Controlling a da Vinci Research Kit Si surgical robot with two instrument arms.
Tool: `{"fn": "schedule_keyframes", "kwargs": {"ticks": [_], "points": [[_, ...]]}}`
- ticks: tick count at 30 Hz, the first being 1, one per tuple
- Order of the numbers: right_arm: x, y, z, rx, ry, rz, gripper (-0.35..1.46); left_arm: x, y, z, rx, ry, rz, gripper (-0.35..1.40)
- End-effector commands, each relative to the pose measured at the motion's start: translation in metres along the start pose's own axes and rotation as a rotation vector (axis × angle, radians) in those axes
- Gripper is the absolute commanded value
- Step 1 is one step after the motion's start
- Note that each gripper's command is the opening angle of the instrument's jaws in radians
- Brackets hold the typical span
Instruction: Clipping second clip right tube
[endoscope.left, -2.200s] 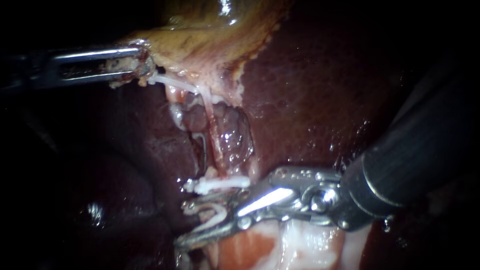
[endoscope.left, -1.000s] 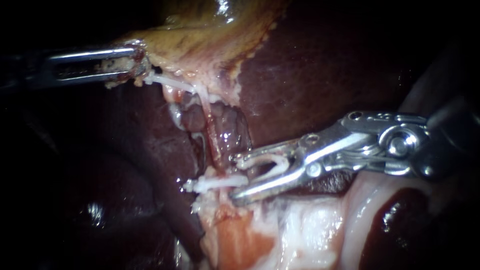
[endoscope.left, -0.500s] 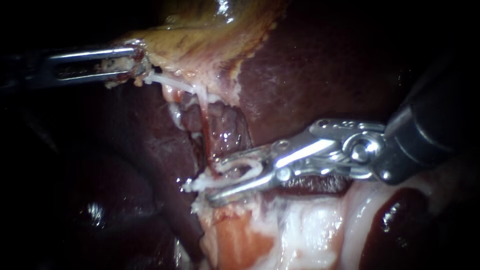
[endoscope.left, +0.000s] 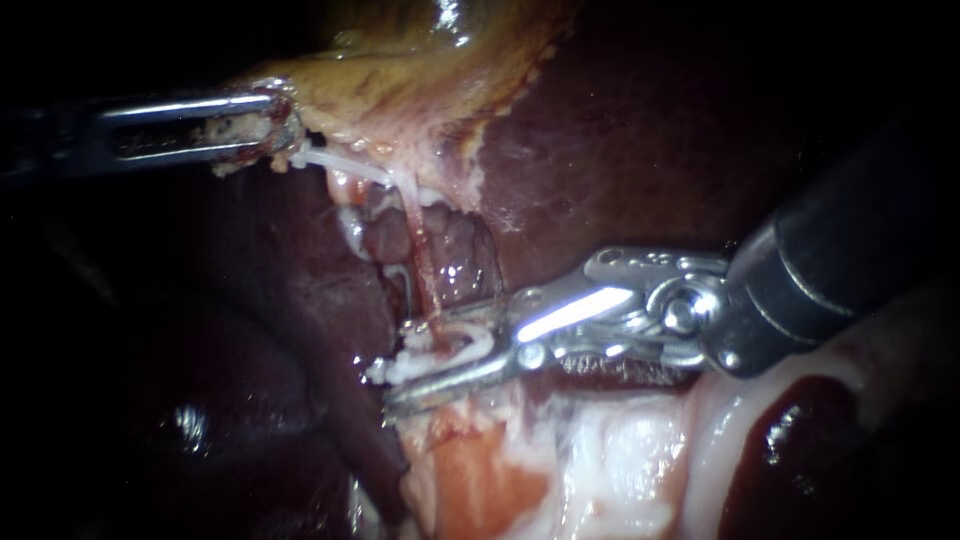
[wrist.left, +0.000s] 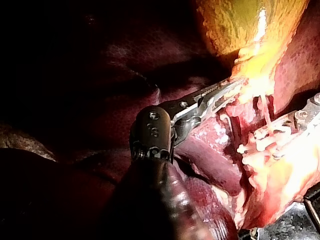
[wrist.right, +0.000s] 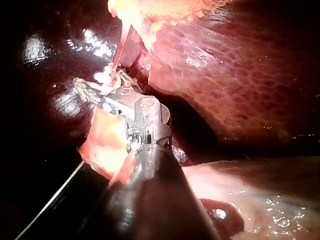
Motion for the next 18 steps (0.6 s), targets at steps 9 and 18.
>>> {"fn": "schedule_keyframes", "kwargs": {"ticks": [9,18], "points": [[0.0004,-0.0005,0.0,0.045,0.054,0.005,0.5,0.0,0.0,0.0,0.0,0.0,0.0,-0.35],[0.0009,-0.0033,-0.0004,0.136,0.063,0.005,0.5,0.0,0.0,0.0,0.0,0.0,0.0,-0.35]]}}
